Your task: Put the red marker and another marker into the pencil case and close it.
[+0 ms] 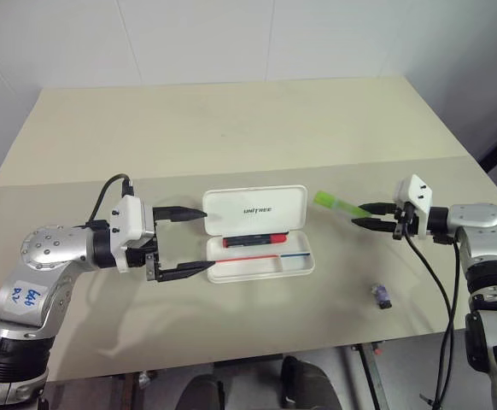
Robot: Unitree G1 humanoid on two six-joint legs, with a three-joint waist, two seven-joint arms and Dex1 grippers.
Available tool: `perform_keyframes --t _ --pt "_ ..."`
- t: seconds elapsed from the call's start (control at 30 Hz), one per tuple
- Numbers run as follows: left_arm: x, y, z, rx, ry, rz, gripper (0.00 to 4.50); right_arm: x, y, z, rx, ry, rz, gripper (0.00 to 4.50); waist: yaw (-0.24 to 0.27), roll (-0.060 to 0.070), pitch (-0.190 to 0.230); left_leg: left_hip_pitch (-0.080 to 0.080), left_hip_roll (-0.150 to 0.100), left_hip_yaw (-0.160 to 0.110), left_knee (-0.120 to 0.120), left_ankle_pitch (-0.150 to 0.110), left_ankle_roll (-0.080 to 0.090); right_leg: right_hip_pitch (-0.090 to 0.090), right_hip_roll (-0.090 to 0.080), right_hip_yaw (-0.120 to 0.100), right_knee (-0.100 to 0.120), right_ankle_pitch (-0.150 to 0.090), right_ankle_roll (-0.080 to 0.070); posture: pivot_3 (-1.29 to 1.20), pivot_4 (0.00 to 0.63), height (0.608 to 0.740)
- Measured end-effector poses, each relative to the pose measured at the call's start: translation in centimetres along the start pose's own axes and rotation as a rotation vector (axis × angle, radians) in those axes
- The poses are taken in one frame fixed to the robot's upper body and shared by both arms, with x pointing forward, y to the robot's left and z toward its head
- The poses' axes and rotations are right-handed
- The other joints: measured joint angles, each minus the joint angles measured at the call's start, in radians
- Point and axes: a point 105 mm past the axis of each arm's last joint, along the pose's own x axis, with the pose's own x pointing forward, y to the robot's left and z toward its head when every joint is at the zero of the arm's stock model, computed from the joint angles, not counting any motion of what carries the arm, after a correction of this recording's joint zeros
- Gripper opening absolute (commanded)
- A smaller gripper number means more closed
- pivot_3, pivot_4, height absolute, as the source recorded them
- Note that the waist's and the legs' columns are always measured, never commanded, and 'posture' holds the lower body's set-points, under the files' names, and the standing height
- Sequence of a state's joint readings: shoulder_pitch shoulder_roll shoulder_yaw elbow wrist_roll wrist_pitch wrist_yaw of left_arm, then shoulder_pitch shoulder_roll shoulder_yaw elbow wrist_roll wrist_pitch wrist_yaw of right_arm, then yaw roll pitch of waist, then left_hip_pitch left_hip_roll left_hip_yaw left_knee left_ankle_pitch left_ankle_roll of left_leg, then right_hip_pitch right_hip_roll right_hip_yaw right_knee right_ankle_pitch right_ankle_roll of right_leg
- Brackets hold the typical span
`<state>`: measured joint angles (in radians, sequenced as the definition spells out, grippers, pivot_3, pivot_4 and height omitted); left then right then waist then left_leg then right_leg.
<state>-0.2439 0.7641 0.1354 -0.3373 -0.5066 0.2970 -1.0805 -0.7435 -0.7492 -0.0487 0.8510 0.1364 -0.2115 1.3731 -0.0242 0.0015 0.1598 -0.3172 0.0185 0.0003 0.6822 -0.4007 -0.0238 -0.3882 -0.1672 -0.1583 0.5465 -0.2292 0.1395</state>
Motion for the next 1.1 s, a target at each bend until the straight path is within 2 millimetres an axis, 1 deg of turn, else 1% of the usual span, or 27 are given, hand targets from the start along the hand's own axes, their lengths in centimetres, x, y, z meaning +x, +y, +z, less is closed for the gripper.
perform_keyframes --t 0.17,0.27,0.33,0.4,0.5,0.57,0.6,0.73,0.8,0.87,1.1 --pt "-0.1 -0.4 -0.6 -0.018 0.005 0.003 4.5 -1.5 1.6 2.2 -0.045 -0.015 0.09 1.09 0.002 0.001 0.001 0.0 0.0 0.0 0.0 0.0 0.0 0.0 0.0 0.0 0.0 0.0 0.0 0.0 0.15 0.74" --pt "-0.2 -0.6 -0.8 -0.025 0.008 0.005 4.5 -1.8 3.1 3.2 -0.067 -0.017 0.156 1.09 0.007 0.001 0.0 0.0 0.0 0.001 0.0 0.0 0.0 0.0 0.0 0.0 0.0 0.0 0.0 0.0 0.15 0.74" --pt "-0.3 -0.7 -1.0 -0.032 0.01 0.006 4.5 -1.4 4.2 4.0 -0.066 -0.036 0.201 1.09 0.013 0.0 0.0 0.001 0.0 0.002 0.001 0.0 0.0 0.0 0.0 0.0 0.001 0.0 0.0 0.0 0.15 0.74" --pt "-0.3 -0.7 -1.0 -0.03 0.01 0.006 4.5 -0.6 5.4 5.4 -0.073 -0.074 0.25 1.09 0.018 0.0 0.0 0.002 0.001 0.002 0.001 0.0 0.0 0.0 0.0 0.001 0.002 0.0 0.0 0.0 0.15 0.74" --pt "-0.5 -1.0 -1.2 -0.031 0.012 0.006 4.5 1.7 7.9 7.4 -0.093 -0.141 0.355 1.09 0.02 -0.001 0.0 0.002 0.002 0.002 0.001 0.0 0.0 0.0 0.001 0.001 0.002 0.0 0.0 0.0 0.15 0.74" --pt "-0.7 -1.3 -1.7 -0.043 0.02 0.008 4.5 3.4 9.7 7.9 -0.081 -0.164 0.429 1.09 0.021 -0.001 0.0 0.002 0.002 0.003 0.001 0.0 0.0 -0.001 0.001 0.001 0.002 0.0 0.0 0.0 0.15 0.74" --pt "-0.8 -1.3 -2.0 -0.047 0.025 0.012 4.5 4.0 10.2 7.9 -0.069 -0.168 0.45 1.09 0.024 -0.001 0.0 0.001 0.001 0.003 0.001 0.0 0.0 -0.002 0.001 0.001 0.002 0.0 0.0 0.0 0.15 0.74" --pt "-2.1 -1.7 -3.8 -0.084 0.075 0.052 4.5 5.5 11.3 8.4 -0.066 -0.175 0.5 1.09 0.028 -0.001 -0.001 0.0 0.001 0.003 0.0 0.0 0.0 -0.003 0.001 0.0 0.002 0.0 -0.001 0.0 0.15 0.74" --pt "-2.5 -1.9 -4.4 -0.101 0.089 0.063 4.5 6.3 11.7 8.7 -0.075 -0.185 0.515 1.09 0.025 -0.001 -0.001 -0.001 0.001 0.003 0.0 0.0 -0.001 -0.004 0.001 0.0 0.002 0.0 -0.001 0.0 0.15 0.74" --pt "-2.7 -2.1 -4.7 -0.102 0.097 0.065 4.5 7.1 12.3 8.9 -0.085 -0.186 0.539 1.09 0.023 -0.001 -0.001 0.0 0.001 0.003 -0.001 0.0 -0.001 -0.004 0.001 0.0 0.002 0.0 -0.001 0.0 0.15 0.74" --pt "-3.0 -2.4 -5.0 -0.112 0.113 0.081 4.5 9.5 13.9 8.7 -0.146 -0.119 0.587 1.09 0.02 -0.001 -0.001 0.001 0.002 0.005 0.0 -0.001 -0.001 -0.004 0.001 0.0 0.003 0.0 -0.001 0.0 0.15 0.74"
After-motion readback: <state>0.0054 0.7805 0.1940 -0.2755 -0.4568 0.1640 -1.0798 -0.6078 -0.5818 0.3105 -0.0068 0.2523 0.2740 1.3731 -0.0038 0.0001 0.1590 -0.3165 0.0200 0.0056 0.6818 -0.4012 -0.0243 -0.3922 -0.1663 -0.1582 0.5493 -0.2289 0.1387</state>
